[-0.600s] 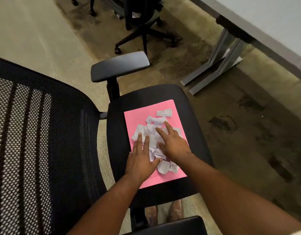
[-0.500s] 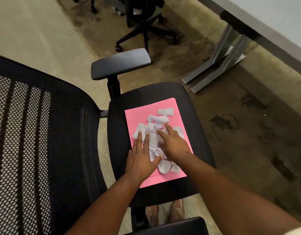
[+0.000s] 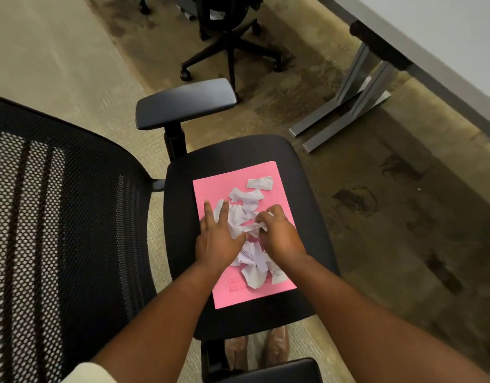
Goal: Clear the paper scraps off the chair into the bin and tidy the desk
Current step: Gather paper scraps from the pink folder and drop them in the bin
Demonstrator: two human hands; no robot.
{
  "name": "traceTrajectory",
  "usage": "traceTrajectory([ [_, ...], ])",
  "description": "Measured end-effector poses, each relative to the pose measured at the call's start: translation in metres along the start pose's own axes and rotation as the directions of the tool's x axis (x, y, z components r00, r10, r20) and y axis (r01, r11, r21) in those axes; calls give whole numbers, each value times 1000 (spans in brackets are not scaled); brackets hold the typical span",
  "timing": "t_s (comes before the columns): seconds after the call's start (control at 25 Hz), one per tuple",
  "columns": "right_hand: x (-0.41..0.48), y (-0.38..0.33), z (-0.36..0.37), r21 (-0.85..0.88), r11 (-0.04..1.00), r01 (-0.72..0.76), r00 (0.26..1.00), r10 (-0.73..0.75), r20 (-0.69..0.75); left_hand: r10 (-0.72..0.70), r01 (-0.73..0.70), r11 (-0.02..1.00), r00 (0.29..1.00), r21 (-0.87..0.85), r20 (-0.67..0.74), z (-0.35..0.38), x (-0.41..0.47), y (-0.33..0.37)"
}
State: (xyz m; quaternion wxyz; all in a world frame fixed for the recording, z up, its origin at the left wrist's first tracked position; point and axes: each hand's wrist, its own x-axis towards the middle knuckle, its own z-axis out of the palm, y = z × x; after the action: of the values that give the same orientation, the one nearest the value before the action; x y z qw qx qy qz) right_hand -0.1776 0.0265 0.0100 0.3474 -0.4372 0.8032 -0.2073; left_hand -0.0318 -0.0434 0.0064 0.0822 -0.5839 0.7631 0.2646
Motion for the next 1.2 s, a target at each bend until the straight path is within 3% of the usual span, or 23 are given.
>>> traceTrajectory([
  [0.2, -11, 11, -11, 3, 999, 53, 996, -53, -70, 99, -108, 979, 993, 170, 62, 5, 12, 8],
  [0.64, -28, 20, -14, 124, 992, -30, 992, 45, -118, 127, -126, 974, 992, -188, -10, 13, 17, 5],
  [1.04, -91, -14, -67, 259, 965, -51, 951, 126, -283, 105, -118, 985, 989, -128, -108, -71, -41, 33],
  [1.2, -142, -29, -103, 329, 944, -14, 914, 146, -379, 213, -224, 971, 970, -85, -120, -104, -89, 65],
])
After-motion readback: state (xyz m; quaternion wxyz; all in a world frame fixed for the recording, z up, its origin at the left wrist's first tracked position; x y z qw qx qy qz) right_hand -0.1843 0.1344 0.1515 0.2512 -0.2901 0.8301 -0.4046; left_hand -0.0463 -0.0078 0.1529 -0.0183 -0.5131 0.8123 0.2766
